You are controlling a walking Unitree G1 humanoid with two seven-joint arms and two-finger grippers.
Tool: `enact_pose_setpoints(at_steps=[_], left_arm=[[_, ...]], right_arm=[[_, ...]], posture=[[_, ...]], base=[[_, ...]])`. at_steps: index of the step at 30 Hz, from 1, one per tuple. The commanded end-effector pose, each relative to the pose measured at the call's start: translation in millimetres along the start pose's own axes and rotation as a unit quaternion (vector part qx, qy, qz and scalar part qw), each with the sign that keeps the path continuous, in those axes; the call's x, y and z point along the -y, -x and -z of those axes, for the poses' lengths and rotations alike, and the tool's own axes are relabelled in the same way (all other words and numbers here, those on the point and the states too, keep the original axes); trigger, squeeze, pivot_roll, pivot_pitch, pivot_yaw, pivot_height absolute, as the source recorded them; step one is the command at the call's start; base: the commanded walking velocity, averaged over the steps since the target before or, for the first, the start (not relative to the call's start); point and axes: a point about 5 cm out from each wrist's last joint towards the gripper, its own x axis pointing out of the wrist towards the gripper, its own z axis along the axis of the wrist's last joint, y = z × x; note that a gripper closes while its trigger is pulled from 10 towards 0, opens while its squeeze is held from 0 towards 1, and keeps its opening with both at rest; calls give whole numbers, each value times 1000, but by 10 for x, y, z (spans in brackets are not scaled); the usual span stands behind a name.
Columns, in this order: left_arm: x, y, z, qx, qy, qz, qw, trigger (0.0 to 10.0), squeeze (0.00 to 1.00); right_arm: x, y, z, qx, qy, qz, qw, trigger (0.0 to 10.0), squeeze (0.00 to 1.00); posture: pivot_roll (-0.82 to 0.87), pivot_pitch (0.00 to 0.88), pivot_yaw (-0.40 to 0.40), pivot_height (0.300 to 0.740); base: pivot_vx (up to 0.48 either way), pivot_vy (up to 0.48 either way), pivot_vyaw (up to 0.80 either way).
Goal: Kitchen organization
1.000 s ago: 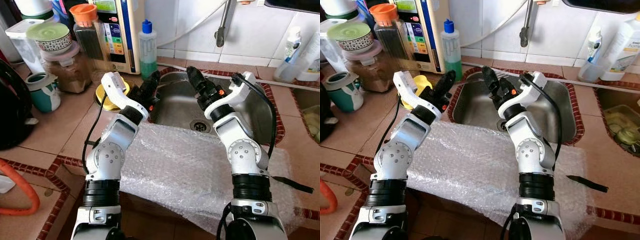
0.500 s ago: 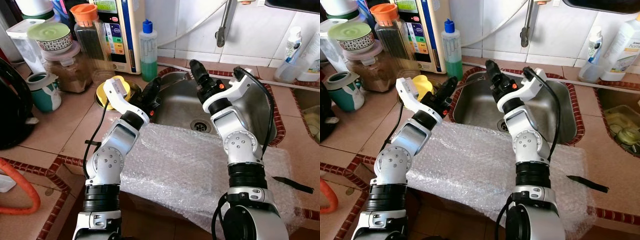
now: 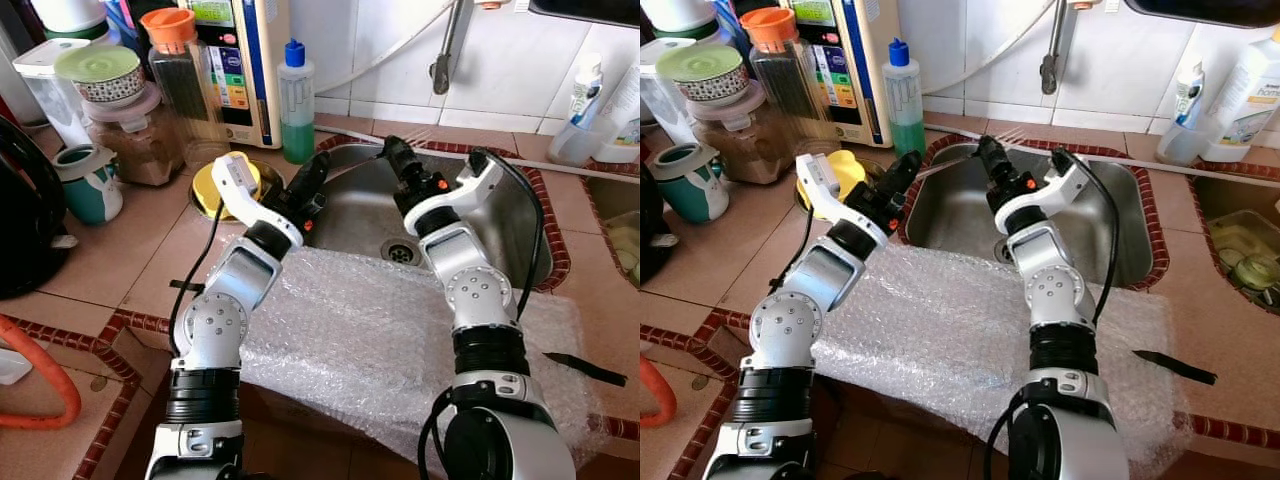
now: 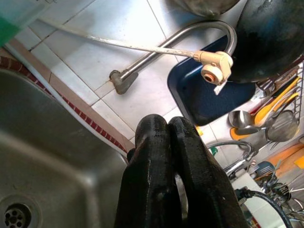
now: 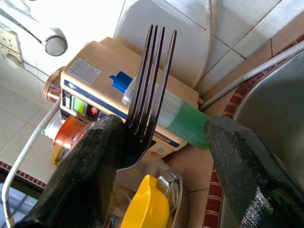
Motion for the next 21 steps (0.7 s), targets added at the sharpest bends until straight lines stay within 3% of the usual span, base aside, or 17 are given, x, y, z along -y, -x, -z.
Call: enact_pose_setpoints(at_steps=[1,4,5,6,7,21], left_arm=[[324,-192,113,-10,31,65,997,0,0],[322,-179,148,-20,34,66,997,0,0],[316,-172,154,-22,34,65,997,0,0],[309,-166,157,-23,34,65,997,0,0],[300,-160,161,-24,37,63,997,0,0],[233,-156,124,-21,32,45,998,0,0]], right_arm=[[-41,-55,39,-12,4,-3,1000,10000,0],[-37,-88,-23,-2,4,-4,1000,10000,0],[-42,-96,-39,2,2,-7,1000,4863,0],[-47,-105,-54,4,2,-9,1000,1137,0],[-53,-112,-66,6,2,-12,1000,0,0],[-76,-163,-113,24,-8,-24,999,0,0]], posture=[[54,44,49,740],[55,44,48,740],[59,45,50,740],[59,45,50,740],[59,45,50,740],[72,50,58,740]], base=[[0,0,0],[0,0,0],[0,0,0],[0,0,0],[0,0,0],[0,0,0]])
